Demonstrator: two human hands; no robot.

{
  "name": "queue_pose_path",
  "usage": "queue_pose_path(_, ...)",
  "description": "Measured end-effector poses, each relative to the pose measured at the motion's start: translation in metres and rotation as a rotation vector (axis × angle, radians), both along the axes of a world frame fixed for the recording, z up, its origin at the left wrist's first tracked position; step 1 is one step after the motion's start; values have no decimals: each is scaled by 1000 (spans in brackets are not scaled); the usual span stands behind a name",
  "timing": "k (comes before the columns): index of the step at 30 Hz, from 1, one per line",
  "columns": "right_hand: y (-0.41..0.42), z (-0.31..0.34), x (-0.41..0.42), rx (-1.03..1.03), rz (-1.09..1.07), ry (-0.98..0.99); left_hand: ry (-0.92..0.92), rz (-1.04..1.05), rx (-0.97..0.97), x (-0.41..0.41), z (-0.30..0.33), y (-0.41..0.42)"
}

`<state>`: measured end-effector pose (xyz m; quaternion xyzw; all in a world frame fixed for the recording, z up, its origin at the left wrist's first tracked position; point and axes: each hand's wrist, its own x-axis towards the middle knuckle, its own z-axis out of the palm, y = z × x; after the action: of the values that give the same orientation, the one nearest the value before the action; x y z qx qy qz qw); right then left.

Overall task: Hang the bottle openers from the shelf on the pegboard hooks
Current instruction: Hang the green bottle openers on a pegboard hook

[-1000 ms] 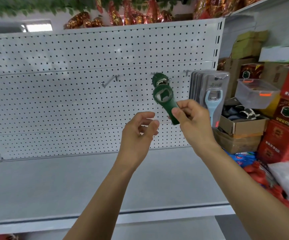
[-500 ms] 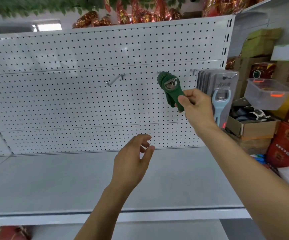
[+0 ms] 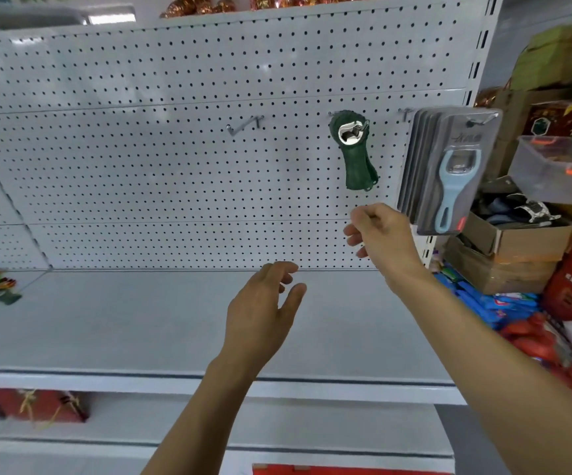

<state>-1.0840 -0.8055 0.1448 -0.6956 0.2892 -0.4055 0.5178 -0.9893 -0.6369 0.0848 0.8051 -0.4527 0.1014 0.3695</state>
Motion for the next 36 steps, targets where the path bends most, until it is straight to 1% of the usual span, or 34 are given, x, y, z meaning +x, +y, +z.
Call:
queue_pose_path(2,18,-26,-3,-47,46,51,11,16,10,0,-10,8)
queue_pose_path(5,48,-69,-4,-238,109,170,30,45,41,3,-28,26)
queue_pose_path(7,70,-94,-2,-321,163,260,44,67,66,7,-43,44)
queue_pose_path(12,126,-144,16,-357,353,408,111,163,132,26,-86,101)
queue_pose_path(15,160,-166,37,-396,426,503,162,224,198,44,-108,143)
queue_pose_path(21,241,-192,120,-423,499,587,265,298,274,103,-131,229)
queue_pose_path(30,379,-204,292,-373,582,622,244,346,352,258,-132,380)
queue_pose_path(36,431,-201,388,-310,611,619,269,388,322,357,-132,445)
